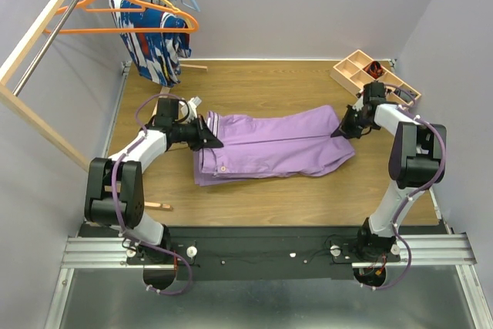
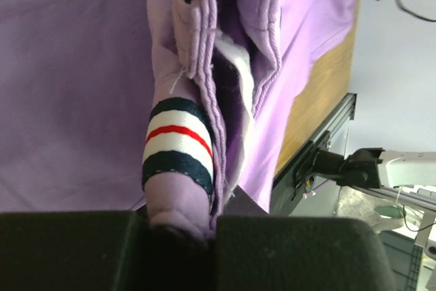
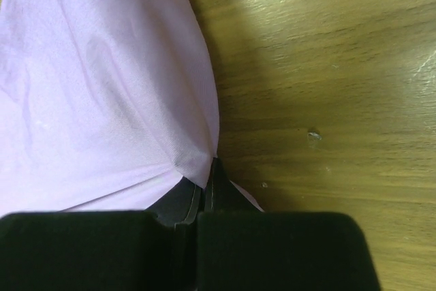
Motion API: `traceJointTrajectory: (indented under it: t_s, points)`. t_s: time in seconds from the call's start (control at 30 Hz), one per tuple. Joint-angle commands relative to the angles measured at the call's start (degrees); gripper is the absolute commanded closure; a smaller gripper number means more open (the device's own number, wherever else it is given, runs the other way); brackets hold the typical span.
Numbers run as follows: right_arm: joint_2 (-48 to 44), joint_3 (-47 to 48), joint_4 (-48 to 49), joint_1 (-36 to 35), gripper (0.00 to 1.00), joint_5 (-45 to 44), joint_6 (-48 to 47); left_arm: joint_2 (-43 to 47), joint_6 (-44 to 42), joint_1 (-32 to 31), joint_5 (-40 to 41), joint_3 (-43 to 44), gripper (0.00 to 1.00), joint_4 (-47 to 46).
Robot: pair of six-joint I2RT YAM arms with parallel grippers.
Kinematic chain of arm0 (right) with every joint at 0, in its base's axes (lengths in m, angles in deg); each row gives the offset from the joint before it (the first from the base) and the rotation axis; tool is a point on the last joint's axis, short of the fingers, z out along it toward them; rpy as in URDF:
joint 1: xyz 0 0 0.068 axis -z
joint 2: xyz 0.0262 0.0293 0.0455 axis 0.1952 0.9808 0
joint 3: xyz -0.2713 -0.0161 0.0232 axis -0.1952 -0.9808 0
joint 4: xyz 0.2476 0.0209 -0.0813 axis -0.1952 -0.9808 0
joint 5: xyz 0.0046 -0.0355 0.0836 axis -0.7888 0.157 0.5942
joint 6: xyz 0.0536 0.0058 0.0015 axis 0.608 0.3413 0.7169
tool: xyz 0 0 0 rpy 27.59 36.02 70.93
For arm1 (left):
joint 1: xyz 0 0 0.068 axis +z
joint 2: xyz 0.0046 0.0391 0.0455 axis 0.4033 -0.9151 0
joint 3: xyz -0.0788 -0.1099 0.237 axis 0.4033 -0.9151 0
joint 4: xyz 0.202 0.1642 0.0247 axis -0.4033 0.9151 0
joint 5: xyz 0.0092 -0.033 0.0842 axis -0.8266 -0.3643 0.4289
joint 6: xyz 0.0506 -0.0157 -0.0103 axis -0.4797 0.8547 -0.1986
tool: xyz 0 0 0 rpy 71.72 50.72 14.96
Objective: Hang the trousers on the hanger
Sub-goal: Fold the trousers
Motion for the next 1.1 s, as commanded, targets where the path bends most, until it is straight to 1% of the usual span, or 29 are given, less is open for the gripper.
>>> traceJointTrajectory:
  t_s: [0.0, 0.13, 0.17, 0.2, 0.23, 0.3, 0.33, 0.37, 0.4, 0.43, 0.47, 0.57, 0.73, 0.87, 0.9, 1.07]
  points:
    - [-0.3, 0.3, 3.6, 3.6, 0.99, -16.5, -2.0, -0.9, -6.1, 5.8, 5.1, -2.2, 1.00, 2.8]
    - [-0.6, 0.2, 3.5, 3.5, 0.99, -16.1, -2.1, -2.3, -10.0, 5.9, 10.2, -1.7, 1.00, 7.2]
    - [-0.8, 0.1, 3.6, 3.7, 0.99, -15.9, -2.1, -2.4, -10.3, 5.8, 11.3, -2.1, 0.98, 8.0]
    - [-0.9, 0.0, 3.6, 3.5, 0.99, -15.6, -2.1, -2.3, -10.2, 7.6, 13.5, -3.1, 0.92, 8.1]
    - [-1.3, -0.1, 3.6, 3.6, 0.99, -15.3, -2.3, -2.2, -10.2, 7.9, 14.6, -3.4, 0.72, 8.4]
    - [-1.4, -0.2, 3.6, 3.5, 0.99, -14.9, -2.8, -1.8, -10.2, 9.4, 16.5, -4.1, 0.56, 8.6]
    - [-1.5, -0.4, 3.6, 3.6, 0.99, -14.8, -2.8, -1.6, -10.2, 9.8, 17.2, -4.0, 0.42, 8.9]
    - [-1.6, -0.4, 3.6, 3.5, 0.99, -14.7, -3.2, -1.2, -10.5, 10.1, 17.8, -3.8, 0.35, 9.7]
    - [-1.7, -0.5, 3.7, 3.5, 0.99, -14.5, -3.5, -0.9, -10.7, 10.2, 19.5, -3.2, 0.31, 10.1]
    - [-1.7, -0.5, 3.7, 3.6, 0.99, -14.3, -3.8, -0.6, -11.1, 10.3, 20.4, -2.9, 0.15, 10.6]
    - [-1.8, -0.5, 3.6, 3.5, 0.99, -14.2, -3.9, -0.3, -11.3, 10.3, 21.3, -2.6, 0.10, 11.4]
    - [-1.9, -0.5, 3.7, 3.5, 0.99, -13.5, -4.3, -0.5, -11.4, 10.3, 21.2, -2.3, 0.09, 11.0]
    - [-1.9, -0.5, 3.8, 3.6, 0.99, -11.8, -4.4, -2.2, -9.5, 9.0, 13.3, -2.8, 0.09, 6.3]
    - [-2.1, -1.3, 3.7, 3.5, 0.97, -10.9, -4.5, -5.4, -9.1, 6.5, 12.6, 0.7, 0.09, 4.5]
    - [-2.1, -1.9, 3.8, 3.5, 0.95, -10.7, -4.6, -6.2, -8.7, 3.9, 12.4, 2.6, 0.09, 4.5]
    - [-3.1, -3.7, 3.8, 3.5, 0.87, -10.8, -4.7, -11.7, -7.9, -1.7, 12.4, 6.8, 0.08, 4.3]
